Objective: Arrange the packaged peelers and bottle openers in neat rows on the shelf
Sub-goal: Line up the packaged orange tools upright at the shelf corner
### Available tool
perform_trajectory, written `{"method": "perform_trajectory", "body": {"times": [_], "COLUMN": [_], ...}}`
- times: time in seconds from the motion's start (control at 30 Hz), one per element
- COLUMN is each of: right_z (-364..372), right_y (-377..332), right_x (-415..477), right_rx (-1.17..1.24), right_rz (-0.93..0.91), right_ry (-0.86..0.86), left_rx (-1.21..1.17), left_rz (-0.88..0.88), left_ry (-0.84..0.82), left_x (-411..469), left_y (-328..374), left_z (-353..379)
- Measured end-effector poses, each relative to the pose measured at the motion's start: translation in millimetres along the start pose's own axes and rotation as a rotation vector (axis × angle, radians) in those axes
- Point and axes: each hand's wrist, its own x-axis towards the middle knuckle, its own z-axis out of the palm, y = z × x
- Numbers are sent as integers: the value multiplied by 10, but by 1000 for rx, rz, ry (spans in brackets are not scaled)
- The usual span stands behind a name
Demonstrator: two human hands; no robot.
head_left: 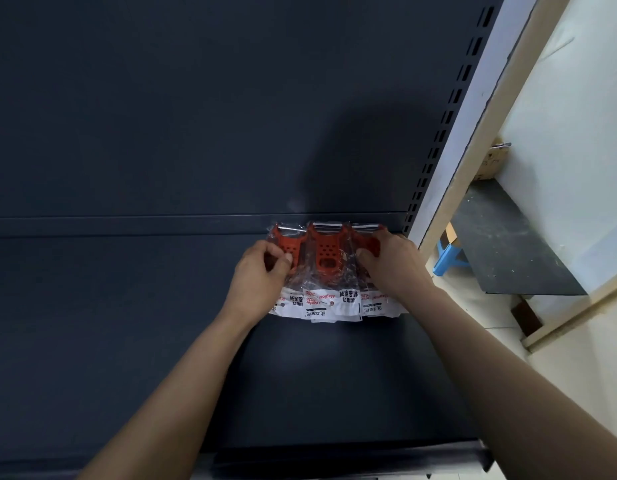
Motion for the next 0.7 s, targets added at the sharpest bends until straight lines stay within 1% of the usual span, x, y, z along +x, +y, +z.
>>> {"method": "perform_trajectory", "body": {"times": [0.13,0.2,0.33,0.4,0.5,0.7], "right_z": [-19,-22,-7,-7,-7,3], "right_y": [13,19,20,21,8,-14], "right_x": [8,8,9,13,25,20], "right_rx": [57,76,70,71,67,21], "right_rz": [25,34,37,40,42,18], "right_ry": [10,14,7,9,10,10], "left_rx": [-43,-75,-310,-409,-454,-377], "left_rz": [-54,-114,-261,-313,-317,-244], "left_ry": [27,16,-52,-56,-32,-43], "left_x": [93,137,199,227,231,192], "left_y": [47,62,72,87,117,77], "left_z": [29,38,24,12,32,70]}}
